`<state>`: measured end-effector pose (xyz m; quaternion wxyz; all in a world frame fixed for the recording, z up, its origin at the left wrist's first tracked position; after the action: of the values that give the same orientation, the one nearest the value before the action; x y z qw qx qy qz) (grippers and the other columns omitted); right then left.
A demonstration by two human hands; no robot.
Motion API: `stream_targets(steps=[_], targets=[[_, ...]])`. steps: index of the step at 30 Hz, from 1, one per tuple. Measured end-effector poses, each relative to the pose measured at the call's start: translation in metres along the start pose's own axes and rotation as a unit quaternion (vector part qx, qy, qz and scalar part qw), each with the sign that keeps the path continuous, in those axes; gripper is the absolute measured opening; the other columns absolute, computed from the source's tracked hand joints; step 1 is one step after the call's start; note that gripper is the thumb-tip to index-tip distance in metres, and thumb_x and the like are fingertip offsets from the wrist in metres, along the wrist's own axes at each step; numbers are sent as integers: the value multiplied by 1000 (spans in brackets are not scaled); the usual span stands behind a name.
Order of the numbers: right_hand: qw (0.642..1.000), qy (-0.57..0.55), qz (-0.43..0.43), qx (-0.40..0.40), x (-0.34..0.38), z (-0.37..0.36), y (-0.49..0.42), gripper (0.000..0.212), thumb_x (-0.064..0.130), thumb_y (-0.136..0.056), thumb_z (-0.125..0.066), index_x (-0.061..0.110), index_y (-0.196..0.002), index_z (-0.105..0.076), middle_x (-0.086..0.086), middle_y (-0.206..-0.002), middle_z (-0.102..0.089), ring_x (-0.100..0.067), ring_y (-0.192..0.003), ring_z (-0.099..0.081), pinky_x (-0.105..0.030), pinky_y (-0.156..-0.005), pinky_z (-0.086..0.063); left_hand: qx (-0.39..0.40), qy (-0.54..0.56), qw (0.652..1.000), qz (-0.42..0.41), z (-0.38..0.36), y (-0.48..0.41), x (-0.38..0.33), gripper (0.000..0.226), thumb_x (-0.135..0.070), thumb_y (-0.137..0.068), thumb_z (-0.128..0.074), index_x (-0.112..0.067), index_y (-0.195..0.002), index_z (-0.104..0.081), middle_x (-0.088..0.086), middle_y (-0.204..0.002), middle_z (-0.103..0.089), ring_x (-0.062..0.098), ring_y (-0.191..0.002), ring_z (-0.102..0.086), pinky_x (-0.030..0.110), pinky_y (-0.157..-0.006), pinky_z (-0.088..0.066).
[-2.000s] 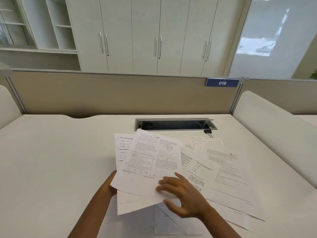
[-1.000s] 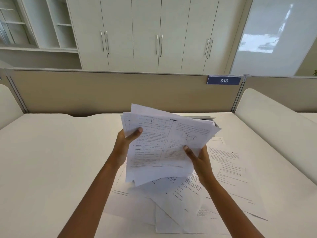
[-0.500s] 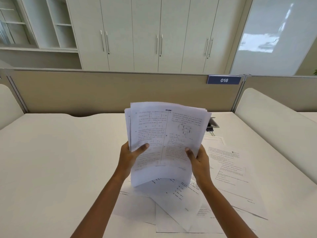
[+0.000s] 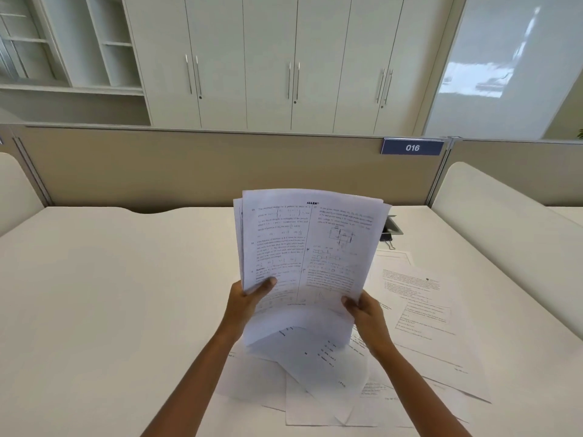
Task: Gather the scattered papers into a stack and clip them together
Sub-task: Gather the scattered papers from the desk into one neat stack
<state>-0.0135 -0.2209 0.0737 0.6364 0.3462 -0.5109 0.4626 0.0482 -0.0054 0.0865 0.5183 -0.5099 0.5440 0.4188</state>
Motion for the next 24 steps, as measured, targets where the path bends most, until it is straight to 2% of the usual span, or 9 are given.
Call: stream_targets(steps=[1, 3, 5, 6, 8, 10, 17, 20, 24], targets=[[1000, 6, -2, -22, 1, 3, -1, 21, 2, -92, -45, 10, -104, -60, -10, -107, -65, -34, -99, -61, -51, -93, -50, -4, -13, 1000, -4, -1, -2, -1, 93, -70, -30, -77, -19, -106, -59, -4, -93, -67, 15, -88, -64, 10, -54, -53], [998, 10, -4, -60, 1, 11, -2, 19, 1, -90, -47, 12, -96, -62, -10, -98, -66, -33, -90, -62, -48, -86, -53, -4, -52, 999, -6, -4, -6, -2, 58, -44, -68, -73, -13, -115, -57, 2, -102, -64, 26, -103, -62, 9, -59, -53], [995, 5, -12, -94, -1, 19, -4, 17, 2, -89, -49, 9, -95, -64, -11, -92, -67, -34, -87, -62, -44, -81, -54, -20, -133, 991, 6, -5, -9, 4, 28, -29, -90, -53, -12, -112, -58, 6, -108, -61, 28, -114, -57, 10, -69, -46], [994, 4, -23, -110, -4, 24, -4, 17, 2, -89, -49, 8, -95, -64, -11, -91, -66, -33, -85, -62, -41, -77, -54, -20, -179, 983, 22, -4, -10, 10, 30, -31, -94, -45, -11, -112, -58, 9, -111, -61, 29, -115, -55, 18, -75, -46], [989, 11, -53, -139, -13, 32, -4, 15, 2, -89, -48, 6, -93, -62, -12, -90, -65, -31, -82, -59, -30, -67, -50, -14, -297, 953, 66, 0, -11, 27, 47, -40, -96, -33, -5, -119, -56, 17, -121, -59, 32, -116, -54, 33, -92, -44], [983, 25, -87, -161, -25, 38, -5, 15, 3, -89, -48, 3, -95, -61, -16, -95, -65, -32, -84, -60, -31, -68, -50, 3, -410, 907, 100, 3, -10, 43, 49, -41, -95, -36, -6, -127, -50, 19, -128, -55, 32, -119, -52, 39, -101, -41], [966, 74, -183, -169, -59, 41, 1, 23, 4, -88, -47, 1, -106, -62, -20, -106, -67, -37, -94, -61, -45, -86, -51, 52, -575, 813, 70, -5, -4, 61, 46, -26, -93, -46, -11, -136, -39, 13, -136, -44, 27, -128, -42, 35, -105, -36], [962, 76, -206, -161, -66, 41, 4, 28, 3, -87, -46, 2, -111, -61, -20, -112, -65, -37, -96, -59, -43, -87, -50, 64, -588, 802, 85, -8, -4, 64, 40, -19, -92, -45, -9, -130, -43, 13, -133, -44, 27, -124, -44, 35, -102, -39], [961, 56, -220, -157, -66, 41, 4, 32, 4, -87, -46, 3, -117, -58, -19, -117, -63, -34, -93, -58, -42, -87, -49, 58, -532, 837, 115, -11, -6, 66, 37, -7, -89, -39, -6, -125, -49, 18, -130, -45, 32, -119, -48, 35, -100, -41]])
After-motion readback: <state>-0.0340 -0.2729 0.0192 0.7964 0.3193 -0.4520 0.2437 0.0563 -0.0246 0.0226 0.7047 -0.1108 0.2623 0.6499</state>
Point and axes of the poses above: each hand's wrist, its own y-axis away from the middle knuckle, its own z-axis out of the back of the hand, x = y × z, the point moved 3 cm from there along -y, towards the middle knuckle
